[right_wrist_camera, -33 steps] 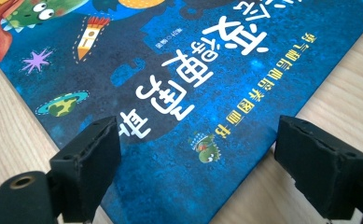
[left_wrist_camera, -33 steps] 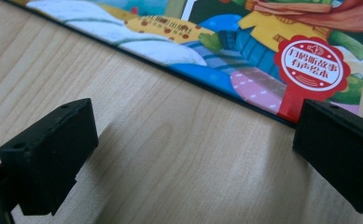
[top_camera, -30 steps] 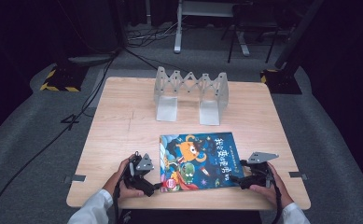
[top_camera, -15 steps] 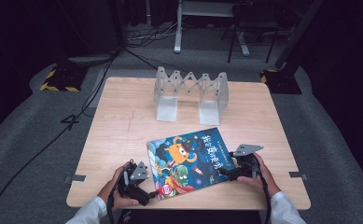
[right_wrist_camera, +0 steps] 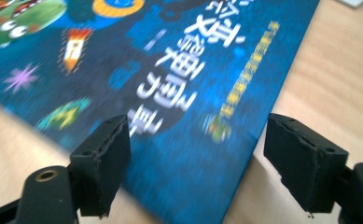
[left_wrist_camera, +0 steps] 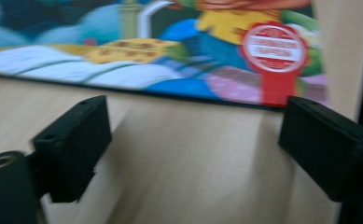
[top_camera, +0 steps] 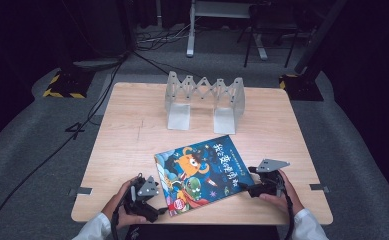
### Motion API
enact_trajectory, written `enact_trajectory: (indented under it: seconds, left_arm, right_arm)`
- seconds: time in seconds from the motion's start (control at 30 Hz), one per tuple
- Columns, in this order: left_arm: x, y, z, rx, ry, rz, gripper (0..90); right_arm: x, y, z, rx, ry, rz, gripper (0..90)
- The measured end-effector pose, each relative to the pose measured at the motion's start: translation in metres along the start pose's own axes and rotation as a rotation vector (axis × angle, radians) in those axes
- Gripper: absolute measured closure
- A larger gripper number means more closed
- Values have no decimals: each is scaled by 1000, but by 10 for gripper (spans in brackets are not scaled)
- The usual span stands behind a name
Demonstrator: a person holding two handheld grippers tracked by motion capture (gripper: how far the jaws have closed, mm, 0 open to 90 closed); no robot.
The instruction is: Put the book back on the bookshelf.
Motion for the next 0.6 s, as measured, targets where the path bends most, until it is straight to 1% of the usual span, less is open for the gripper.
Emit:
enact_trajectory:
  seconds: [0.03,0.07,0.1,0.13,0.2,0.27,0.3,0.33,0.37,0.4,0.43,0.47,0.5,0.53,0.57,0.6]
  left_arm:
    - [2,8,1,32,-10,-23,151]
    - [6,21,4,68,-23,-58,159]
    - [7,25,5,78,-30,-62,159]
    - [7,25,5,78,-30,-62,159]
    - [10,37,6,104,-39,-83,159]
    - [11,46,5,126,-47,-84,160]
    - [12,51,4,131,-52,-89,162]
    - [12,56,2,140,-62,-103,160]
    - [12,59,1,144,-59,-108,160]
    - [11,63,-3,135,-60,-103,161]
    - [11,63,-3,135,-60,-103,160]
    - [9,68,-6,131,-56,-96,160]
    - [8,70,-8,138,-62,-92,161]
    - [6,76,-15,141,-90,-83,162]
    - [6,76,-15,141,-90,-83,162]
    - [5,82,-21,128,-96,-86,162]
  right_arm:
    - [8,2,6,-9,-10,15,255]
    - [12,5,9,-13,-17,13,255]
    - [15,7,11,-11,-21,15,255]
    - [15,7,11,-11,-21,15,255]
    - [20,11,15,-10,-24,17,256]
    - [21,14,19,-6,-16,17,259]
    - [20,15,20,-4,-10,18,262]
    - [18,17,22,5,1,20,261]
    - [18,17,22,5,1,20,261]
    - [18,17,23,14,5,23,268]
    - [18,17,23,14,5,23,268]
    - [18,17,23,10,7,29,269]
    - [18,16,24,7,9,28,269]
    - [18,16,24,10,14,42,270]
    - [18,16,24,10,14,42,270]
    - [17,16,23,11,14,47,268]
Point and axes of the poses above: each handheld gripper's, and its own axes: x roughly backward along the jaws, z roughly out of its underside, y roughly to its left, the point moved 6 cm from there along -x, roughly forward along the jaws, and after that the axes turned 6 degrees about z, right-handed, at the moved point
